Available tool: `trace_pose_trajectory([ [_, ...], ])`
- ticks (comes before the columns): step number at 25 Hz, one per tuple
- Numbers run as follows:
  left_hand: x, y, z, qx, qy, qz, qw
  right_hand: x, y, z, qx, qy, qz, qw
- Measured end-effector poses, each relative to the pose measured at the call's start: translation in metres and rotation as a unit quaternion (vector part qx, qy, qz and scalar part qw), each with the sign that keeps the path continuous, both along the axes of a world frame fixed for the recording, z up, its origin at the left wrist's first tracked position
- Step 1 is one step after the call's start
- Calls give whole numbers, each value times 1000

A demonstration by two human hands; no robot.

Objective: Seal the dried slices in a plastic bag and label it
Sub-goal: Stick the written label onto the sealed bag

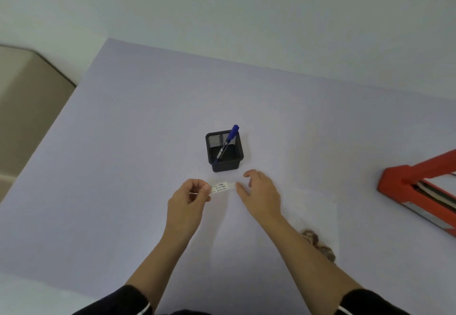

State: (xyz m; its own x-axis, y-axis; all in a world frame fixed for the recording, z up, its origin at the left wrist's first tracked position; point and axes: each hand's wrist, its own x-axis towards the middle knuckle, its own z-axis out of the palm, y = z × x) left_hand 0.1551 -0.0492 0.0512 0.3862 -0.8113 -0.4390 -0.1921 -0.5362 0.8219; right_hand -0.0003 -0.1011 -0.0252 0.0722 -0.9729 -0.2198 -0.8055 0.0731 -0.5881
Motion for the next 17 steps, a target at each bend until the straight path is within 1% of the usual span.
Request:
trace_pose_trajectory([
  [2, -10, 0, -2, 4, 8, -22, 1000, -19, 8, 8, -11, -25, -6, 1000],
  [4, -24, 1, -6, 16, 42, -48, 998, -47, 24, 12, -23, -47, -22, 998],
  [7, -59, 2, -15, 28, 86, -111, 990, -104, 52, 15, -37, -50, -98, 993],
  [9, -86, 0, -24, 33, 93, -155, 983, -138, 65, 14, -35, -39, -146, 988],
  [12, -132, -7, -37, 40, 81, -204, 975, -178, 75, 9, -20, -39, -183, 982],
  [14, -159, -15, -49, 38, 68, -219, 973, -192, 73, 4, 2, -54, -181, 982],
  [17, -187, -25, -64, 28, 2, -253, 967, -201, 63, -5, 36, -84, -156, 984],
])
